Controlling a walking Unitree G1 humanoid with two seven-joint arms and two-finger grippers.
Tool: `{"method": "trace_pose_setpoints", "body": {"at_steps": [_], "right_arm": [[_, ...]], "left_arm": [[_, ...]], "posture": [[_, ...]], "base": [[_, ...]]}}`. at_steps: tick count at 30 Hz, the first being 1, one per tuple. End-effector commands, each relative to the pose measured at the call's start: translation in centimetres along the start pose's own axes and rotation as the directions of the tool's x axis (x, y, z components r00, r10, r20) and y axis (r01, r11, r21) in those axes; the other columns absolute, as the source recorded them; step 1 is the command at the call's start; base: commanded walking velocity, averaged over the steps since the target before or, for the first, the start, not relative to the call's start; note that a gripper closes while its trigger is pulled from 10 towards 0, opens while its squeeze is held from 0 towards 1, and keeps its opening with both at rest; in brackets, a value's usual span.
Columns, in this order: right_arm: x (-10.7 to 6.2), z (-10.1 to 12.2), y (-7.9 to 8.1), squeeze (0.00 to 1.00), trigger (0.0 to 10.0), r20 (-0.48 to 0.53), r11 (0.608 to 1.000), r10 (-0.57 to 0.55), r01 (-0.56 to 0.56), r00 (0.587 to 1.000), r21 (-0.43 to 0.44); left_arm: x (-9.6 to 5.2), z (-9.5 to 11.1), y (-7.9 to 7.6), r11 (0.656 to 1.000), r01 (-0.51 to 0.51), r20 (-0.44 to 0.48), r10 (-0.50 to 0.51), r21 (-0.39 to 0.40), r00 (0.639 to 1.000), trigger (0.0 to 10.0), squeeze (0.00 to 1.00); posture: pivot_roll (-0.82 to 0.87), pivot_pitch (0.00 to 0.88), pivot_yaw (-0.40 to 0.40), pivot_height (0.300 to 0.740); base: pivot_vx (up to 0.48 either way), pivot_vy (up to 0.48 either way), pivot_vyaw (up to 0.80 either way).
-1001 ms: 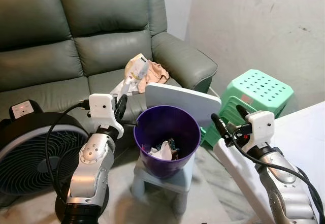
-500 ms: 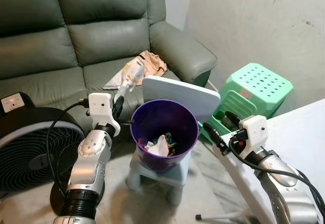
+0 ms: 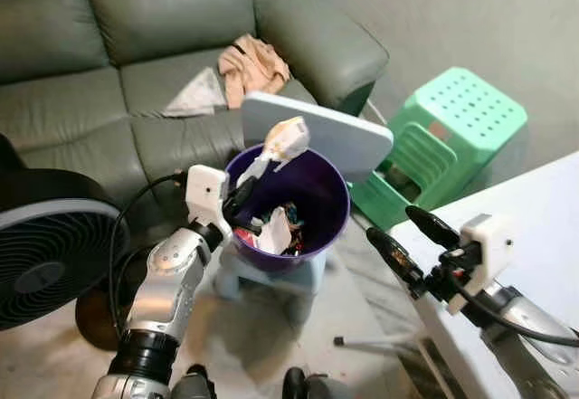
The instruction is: Picking trash to rubbish bin
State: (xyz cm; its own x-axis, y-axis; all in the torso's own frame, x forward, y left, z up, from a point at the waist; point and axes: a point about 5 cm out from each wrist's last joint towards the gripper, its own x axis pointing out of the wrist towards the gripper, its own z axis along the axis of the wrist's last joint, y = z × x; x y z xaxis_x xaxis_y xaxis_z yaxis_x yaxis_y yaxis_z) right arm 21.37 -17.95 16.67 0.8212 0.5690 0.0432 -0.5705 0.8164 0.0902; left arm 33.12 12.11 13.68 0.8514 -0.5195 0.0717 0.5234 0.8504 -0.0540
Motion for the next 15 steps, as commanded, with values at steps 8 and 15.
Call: {"method": "trace_pose_setpoints", "body": {"at_steps": [8,15], "right_arm": [[-1.3,2.5,0.8,0.00,10.0,0.033,0.998,-0.012,0.010,0.999,0.056],[-1.5,3.5,1.4,0.00,10.0,0.032,0.997,0.010,-0.012,0.999,0.078]], "left_arm": [[0.5,0.1,0.9,0.997,0.082,-0.021,-0.081,0.009,0.996,10.0,0.00],[0.3,0.3,1.7,0.995,0.103,-0.014,-0.104,-0.006,0.995,10.0,0.08]], "posture": [[-0.13,0.406,-0.173,0.740],[-0.14,0.423,-0.181,0.740]], "base": [[0.000,0.000,0.00],[0.000,0.000,0.00]]}}
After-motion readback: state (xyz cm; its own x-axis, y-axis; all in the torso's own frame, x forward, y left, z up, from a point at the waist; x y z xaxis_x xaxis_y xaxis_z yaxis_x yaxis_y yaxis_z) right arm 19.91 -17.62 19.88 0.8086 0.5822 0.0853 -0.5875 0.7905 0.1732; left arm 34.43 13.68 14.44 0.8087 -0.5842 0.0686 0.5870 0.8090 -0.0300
